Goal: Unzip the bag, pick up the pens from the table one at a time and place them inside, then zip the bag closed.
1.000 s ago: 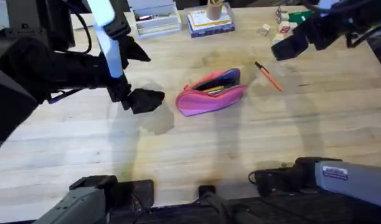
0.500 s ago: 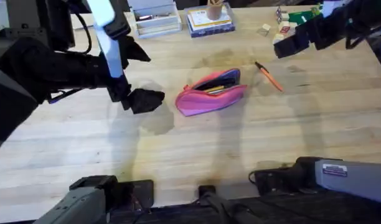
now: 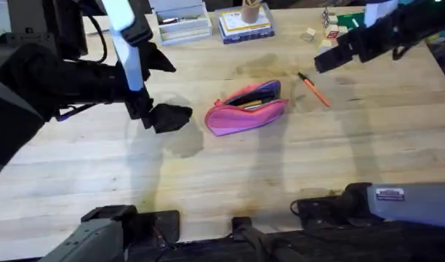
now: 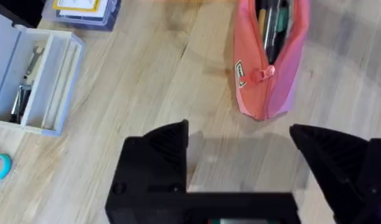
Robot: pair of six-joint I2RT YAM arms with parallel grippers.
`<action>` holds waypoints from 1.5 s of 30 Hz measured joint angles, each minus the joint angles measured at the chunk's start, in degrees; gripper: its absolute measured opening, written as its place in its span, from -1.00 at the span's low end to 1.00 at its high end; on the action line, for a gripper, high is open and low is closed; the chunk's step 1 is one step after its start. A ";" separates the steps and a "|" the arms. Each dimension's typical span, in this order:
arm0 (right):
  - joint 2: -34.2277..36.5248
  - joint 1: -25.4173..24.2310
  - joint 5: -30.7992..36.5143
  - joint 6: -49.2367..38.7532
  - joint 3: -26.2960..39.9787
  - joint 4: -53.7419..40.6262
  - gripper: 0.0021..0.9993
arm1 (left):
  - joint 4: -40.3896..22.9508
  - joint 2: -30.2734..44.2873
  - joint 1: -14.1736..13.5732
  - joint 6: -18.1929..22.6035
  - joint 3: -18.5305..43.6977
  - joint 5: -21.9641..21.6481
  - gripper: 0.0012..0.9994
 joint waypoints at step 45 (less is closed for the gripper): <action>15.59 0.00 1.48 2.19 -0.02 3.46 1.00 | 0.00 0.00 0.00 0.00 0.00 0.00 0.99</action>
